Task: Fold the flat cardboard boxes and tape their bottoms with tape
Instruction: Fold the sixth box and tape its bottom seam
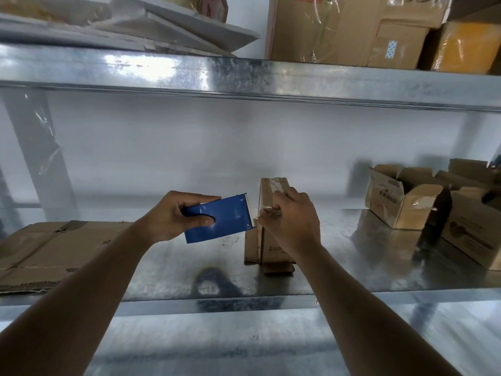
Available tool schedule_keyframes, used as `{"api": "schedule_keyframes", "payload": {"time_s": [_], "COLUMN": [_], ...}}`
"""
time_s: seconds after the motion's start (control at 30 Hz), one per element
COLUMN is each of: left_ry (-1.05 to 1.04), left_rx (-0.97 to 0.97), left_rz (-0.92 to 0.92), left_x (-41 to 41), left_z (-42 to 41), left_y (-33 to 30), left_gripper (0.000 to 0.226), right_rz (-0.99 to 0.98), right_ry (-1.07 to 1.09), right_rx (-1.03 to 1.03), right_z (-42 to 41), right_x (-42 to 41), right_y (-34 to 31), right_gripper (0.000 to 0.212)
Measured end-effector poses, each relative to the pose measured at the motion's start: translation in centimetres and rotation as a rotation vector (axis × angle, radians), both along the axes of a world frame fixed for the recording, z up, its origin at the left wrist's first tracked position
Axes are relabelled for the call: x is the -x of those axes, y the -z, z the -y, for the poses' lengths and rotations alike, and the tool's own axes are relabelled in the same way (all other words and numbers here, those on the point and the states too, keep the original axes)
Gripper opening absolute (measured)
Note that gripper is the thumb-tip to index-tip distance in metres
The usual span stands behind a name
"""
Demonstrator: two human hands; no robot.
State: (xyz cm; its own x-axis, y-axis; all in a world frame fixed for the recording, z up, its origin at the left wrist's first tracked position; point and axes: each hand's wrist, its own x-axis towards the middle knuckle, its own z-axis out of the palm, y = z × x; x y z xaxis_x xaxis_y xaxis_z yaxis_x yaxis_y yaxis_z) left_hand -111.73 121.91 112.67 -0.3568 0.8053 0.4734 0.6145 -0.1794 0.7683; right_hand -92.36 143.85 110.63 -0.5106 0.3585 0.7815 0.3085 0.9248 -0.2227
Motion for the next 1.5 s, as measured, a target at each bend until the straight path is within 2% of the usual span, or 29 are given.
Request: {"api": "schedule_keyframes", "payload": {"time_s": [0.37, 0.53, 0.73, 0.9, 1.1, 1.2, 1.27, 1.37, 1.5], "left_ry": [0.023, -0.031, -0.105, -0.170, -0.247, -0.321, -0.342, -0.353, -0.360], "left_rx": [0.044, 0.082, 0.097, 0.106, 0.080, 0.262, 0.272, 0.196, 0.150], "left_rz": [-0.009, -0.122, -0.185, -0.239, -0.408, -0.626, -0.554, -0.470, -0.451], "left_x": [0.8, 0.2, -0.2, -0.4, -1.7, -1.0, 0.0, 0.0, -0.3], "left_z": [0.3, -0.8, -2.2, -2.7, -2.6, -2.3, -1.5, -0.8, -1.4], "left_y": [-0.7, -1.2, -1.9, -2.0, -2.9, -2.9, -1.9, -0.9, -0.4], "left_gripper": [0.047, 0.045, 0.045, 0.046, 0.046, 0.034, 0.031, 0.040, 0.040], "right_rz": [0.055, 0.085, 0.132, 0.124, 0.059, 0.001, -0.016, -0.038, -0.054], "right_ry": [0.009, 0.012, 0.003, 0.014, 0.067, 0.082, 0.081, 0.097, 0.117], "right_rx": [-0.110, -0.088, -0.075, -0.074, -0.089, -0.106, -0.108, -0.082, -0.109], "right_z": [-0.5, -0.3, 0.4, 0.4, 1.0, 1.2, 1.2, 0.9, 0.8], "right_x": [0.1, 0.0, -0.1, 0.0, 0.8, 0.7, 0.5, 0.6, 0.7], "right_y": [0.1, -0.2, -0.7, -0.6, -0.4, -0.1, 0.3, 0.4, 0.9], "right_gripper": [0.033, 0.034, 0.045, 0.042, 0.035, 0.035, 0.036, 0.030, 0.048]}}
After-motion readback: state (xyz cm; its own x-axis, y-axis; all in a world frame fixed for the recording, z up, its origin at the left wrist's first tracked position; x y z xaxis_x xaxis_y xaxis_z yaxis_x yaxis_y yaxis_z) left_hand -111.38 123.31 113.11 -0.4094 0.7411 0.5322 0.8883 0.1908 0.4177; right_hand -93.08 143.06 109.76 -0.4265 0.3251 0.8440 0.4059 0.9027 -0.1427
